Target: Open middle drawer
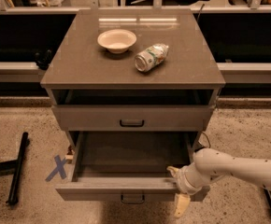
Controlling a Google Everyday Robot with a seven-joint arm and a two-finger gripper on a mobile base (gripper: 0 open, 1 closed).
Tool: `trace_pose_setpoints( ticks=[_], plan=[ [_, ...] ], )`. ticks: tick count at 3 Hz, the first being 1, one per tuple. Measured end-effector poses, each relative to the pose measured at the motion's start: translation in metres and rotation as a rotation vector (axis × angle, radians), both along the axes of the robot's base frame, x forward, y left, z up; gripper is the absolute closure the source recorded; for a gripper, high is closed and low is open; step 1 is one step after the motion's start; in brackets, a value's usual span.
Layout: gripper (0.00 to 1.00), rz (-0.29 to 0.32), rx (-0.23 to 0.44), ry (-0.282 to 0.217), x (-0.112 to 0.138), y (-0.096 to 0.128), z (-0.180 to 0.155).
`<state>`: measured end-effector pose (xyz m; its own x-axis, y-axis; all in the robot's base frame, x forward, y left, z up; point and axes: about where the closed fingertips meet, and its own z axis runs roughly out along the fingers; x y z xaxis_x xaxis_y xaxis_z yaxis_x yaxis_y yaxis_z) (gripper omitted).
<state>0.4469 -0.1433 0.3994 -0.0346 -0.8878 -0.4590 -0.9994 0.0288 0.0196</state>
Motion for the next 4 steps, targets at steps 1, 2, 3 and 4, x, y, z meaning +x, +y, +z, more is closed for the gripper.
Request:
trace_pose_setpoints(
  ticks=[1,2,3,4],
  plan=[
    [0.00,0.009,0.010,-0.015,0.010,-0.009,0.013],
    [0.00,-0.004,0.034,-0.055,0.032,-0.031,0.048],
    [0.00,-0.028,0.034,-0.099,0.044,-0.053,0.081],
    [0.00,-0.064,-0.009,-0.192,0.043,-0.080,0.134]
  ],
)
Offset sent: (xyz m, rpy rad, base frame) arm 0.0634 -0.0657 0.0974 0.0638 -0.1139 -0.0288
